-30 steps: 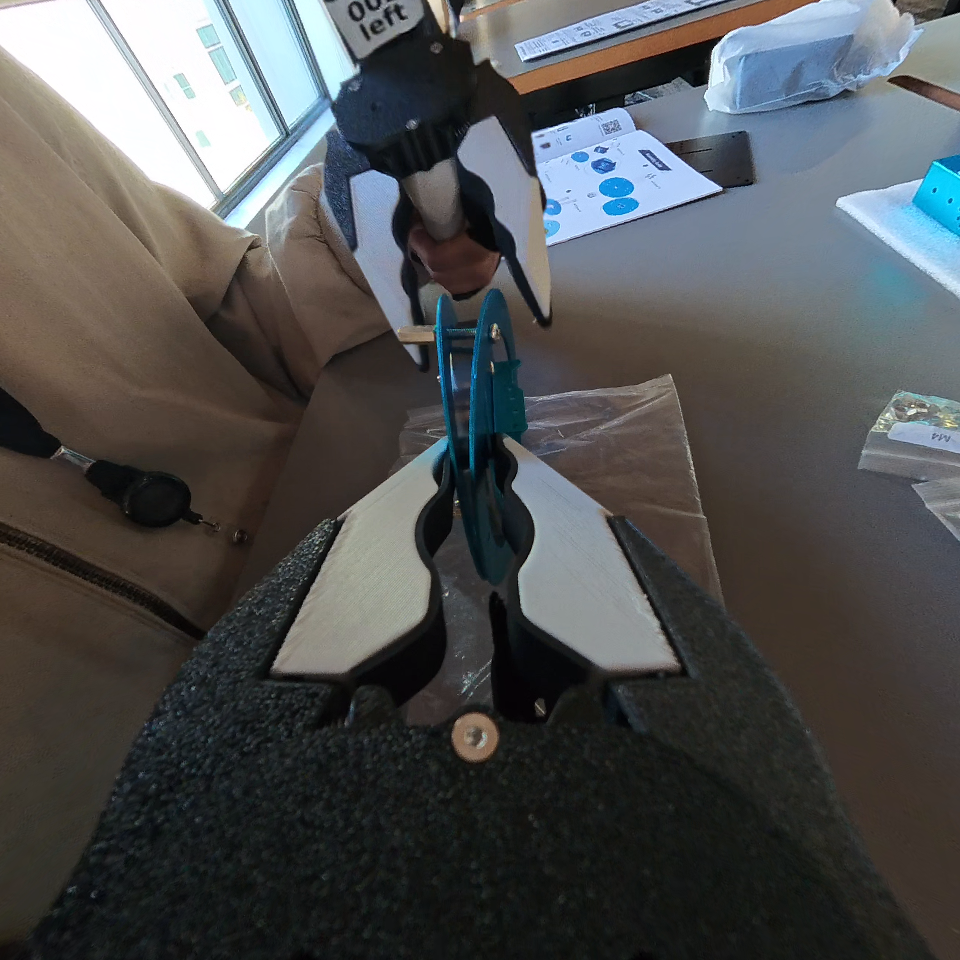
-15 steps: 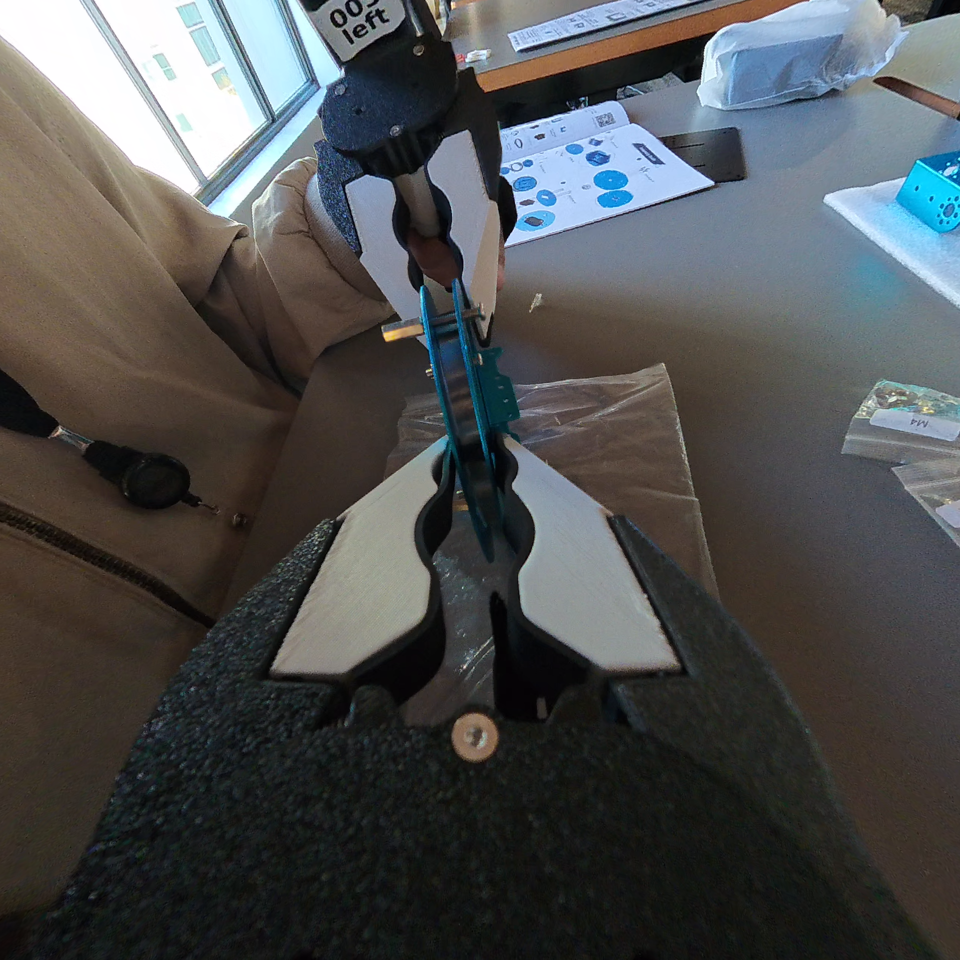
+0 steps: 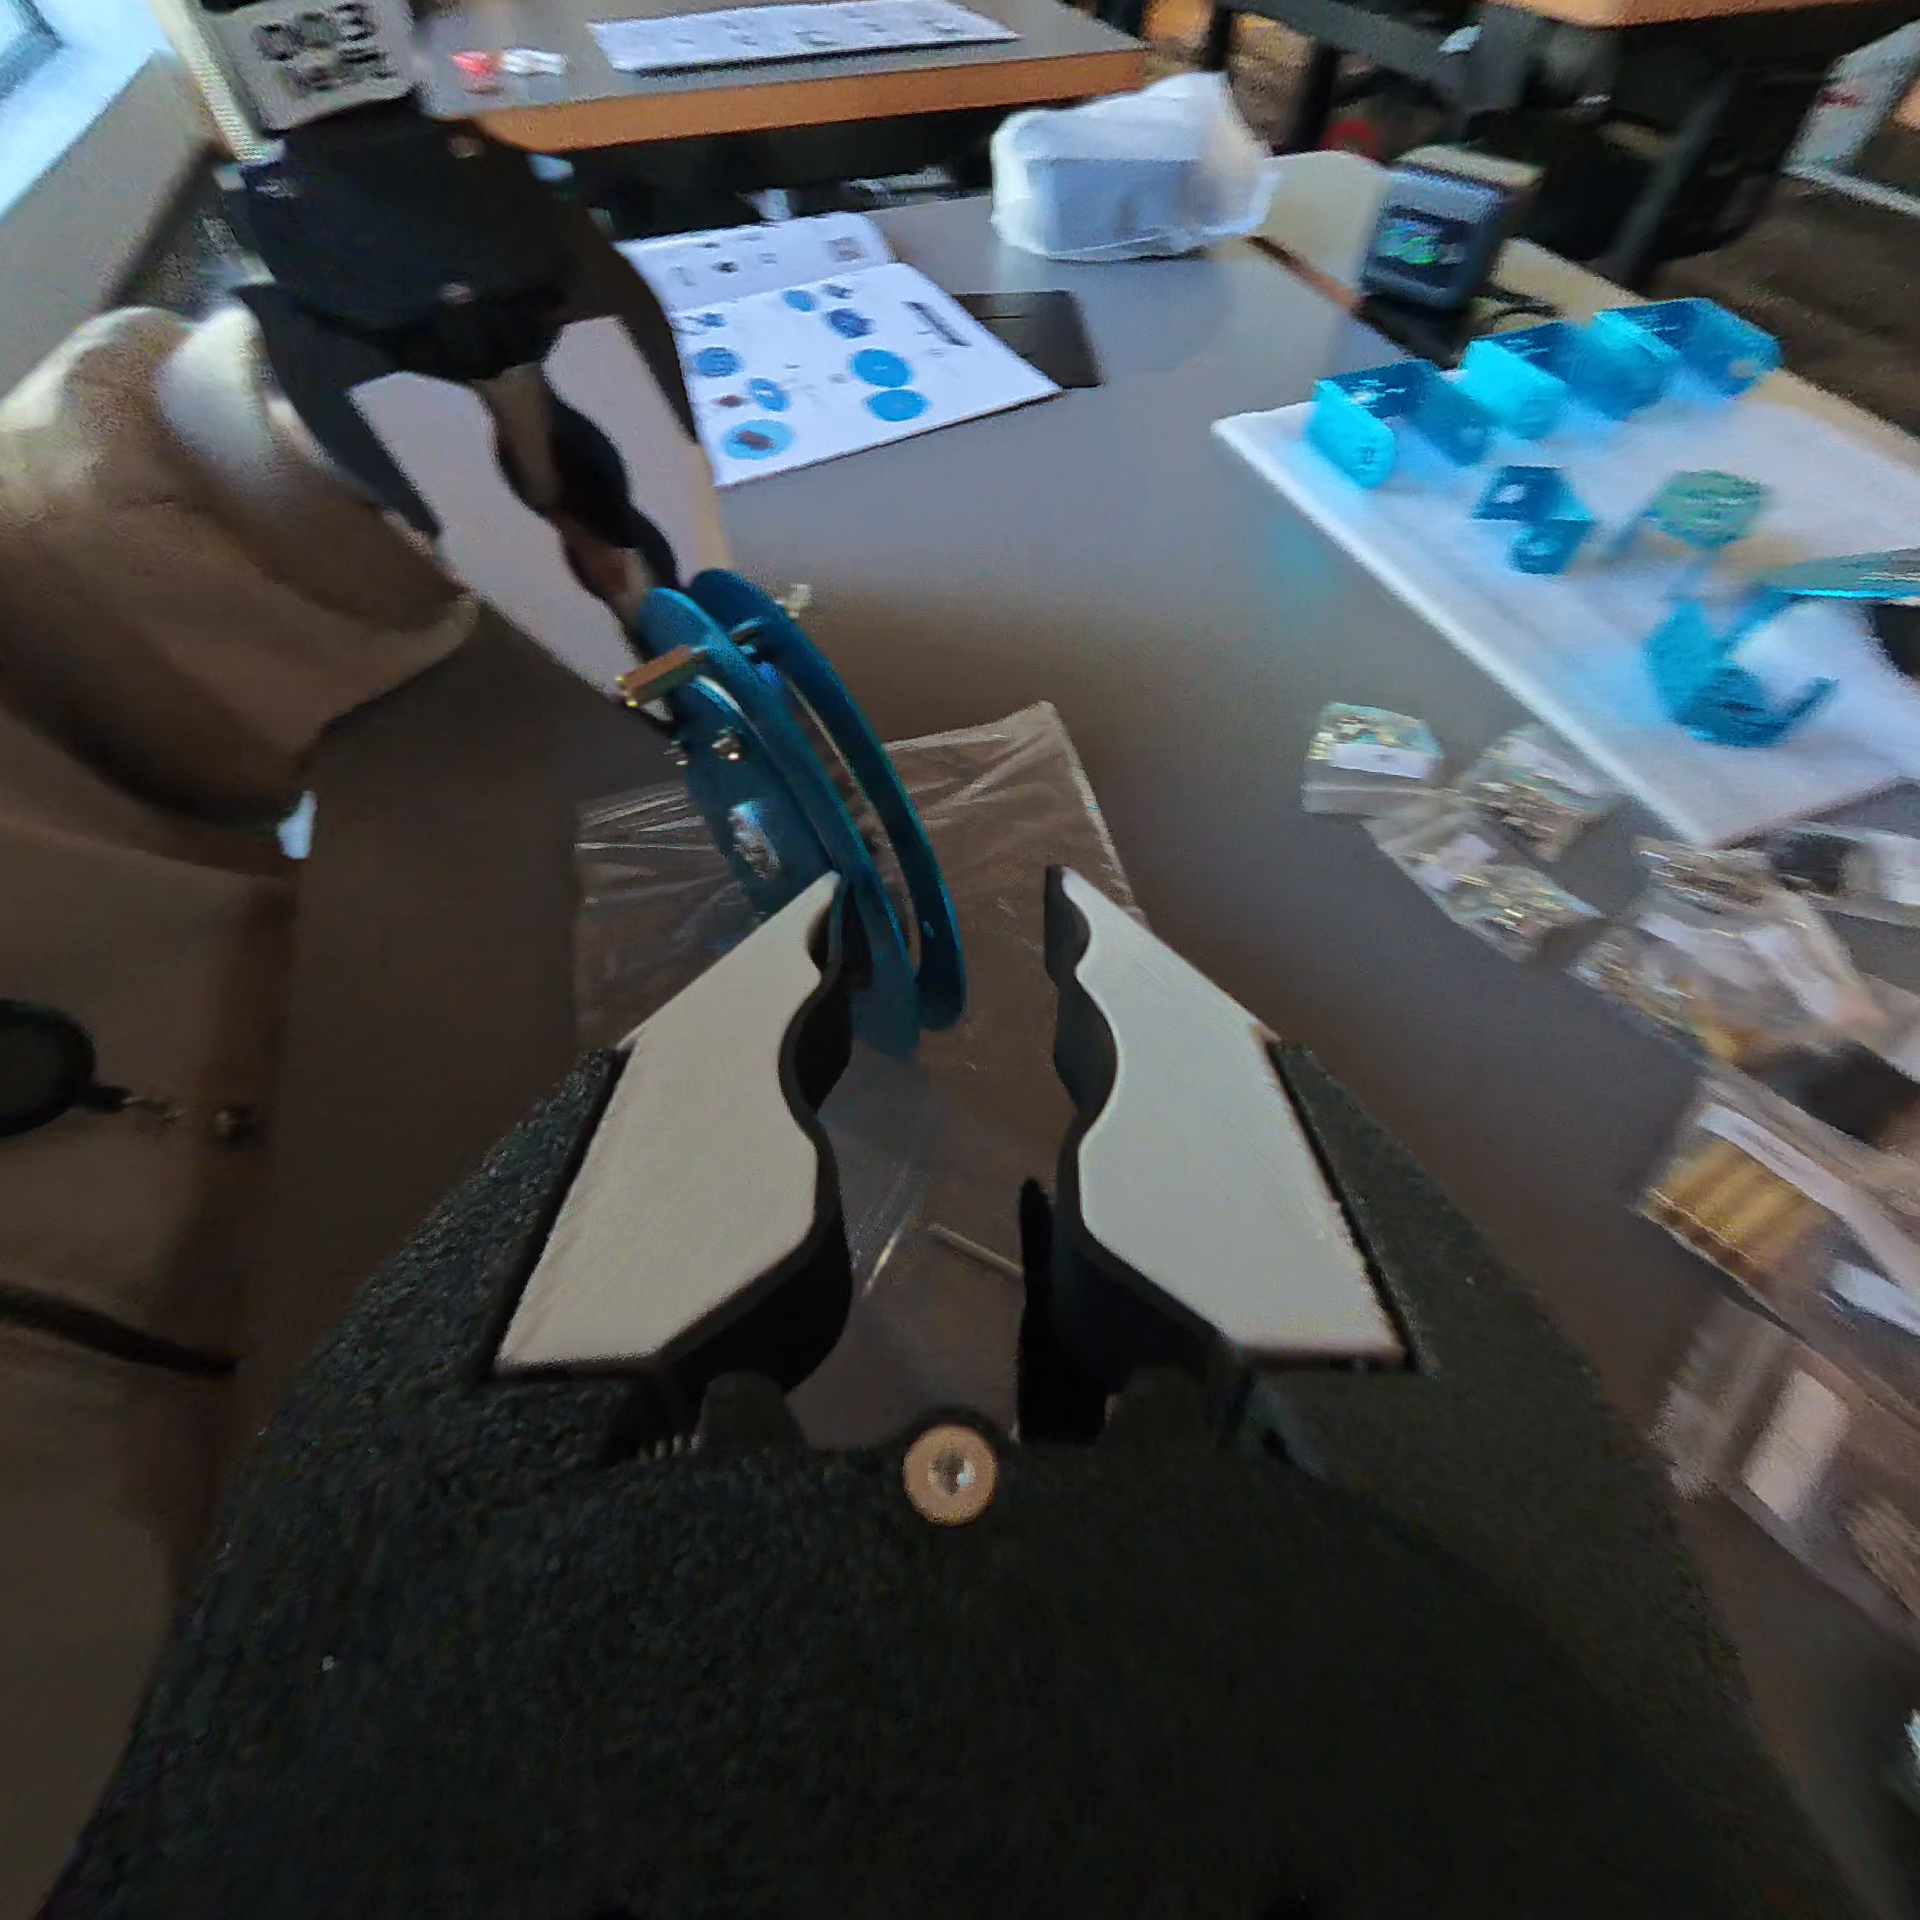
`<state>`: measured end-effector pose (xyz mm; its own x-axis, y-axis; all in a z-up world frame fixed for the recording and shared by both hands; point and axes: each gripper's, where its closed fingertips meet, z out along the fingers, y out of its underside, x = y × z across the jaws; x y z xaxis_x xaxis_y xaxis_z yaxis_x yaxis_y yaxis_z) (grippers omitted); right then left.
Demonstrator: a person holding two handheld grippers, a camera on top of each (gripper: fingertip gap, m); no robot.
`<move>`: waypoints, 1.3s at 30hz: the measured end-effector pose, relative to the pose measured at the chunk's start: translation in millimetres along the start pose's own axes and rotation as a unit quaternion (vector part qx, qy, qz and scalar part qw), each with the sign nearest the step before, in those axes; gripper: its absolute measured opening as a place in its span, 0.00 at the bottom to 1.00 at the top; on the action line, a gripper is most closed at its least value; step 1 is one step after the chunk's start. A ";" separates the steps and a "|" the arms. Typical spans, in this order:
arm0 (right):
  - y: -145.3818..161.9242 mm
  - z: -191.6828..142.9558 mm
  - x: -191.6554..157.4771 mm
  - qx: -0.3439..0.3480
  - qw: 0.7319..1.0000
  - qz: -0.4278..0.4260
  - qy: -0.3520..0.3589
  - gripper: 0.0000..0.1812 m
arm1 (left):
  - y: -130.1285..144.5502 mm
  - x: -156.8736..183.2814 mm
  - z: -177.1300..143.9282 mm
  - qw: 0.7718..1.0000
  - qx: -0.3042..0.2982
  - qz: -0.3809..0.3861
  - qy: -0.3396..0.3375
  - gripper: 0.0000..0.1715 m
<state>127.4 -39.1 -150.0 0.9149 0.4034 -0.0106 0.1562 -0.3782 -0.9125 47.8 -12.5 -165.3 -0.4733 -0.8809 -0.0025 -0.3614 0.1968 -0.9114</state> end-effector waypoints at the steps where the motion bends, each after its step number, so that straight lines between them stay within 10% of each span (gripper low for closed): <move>1: -0.5 -5.4 2.5 -0.003 1.000 0.000 0.026 0.19 | -0.1 0.7 0.5 1.000 0.002 -0.014 -0.014 0.07; 15: -31.0 6.9 -46.5 0.116 0.967 -0.064 0.219 0.19 | -9.3 2.0 11.5 0.982 0.017 -0.115 -0.146 0.07; 39: -24.8 9.2 -39.9 0.091 0.977 -0.060 0.181 0.02 | -11.7 21.3 18.9 0.987 0.001 -0.078 -0.143 0.09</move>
<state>83.6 -38.2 -130.7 0.9712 0.1018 0.2155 0.2310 -0.1792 -0.9563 57.1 -41.6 -162.5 -0.1653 -0.9860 0.0222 -0.4096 0.0482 -0.9110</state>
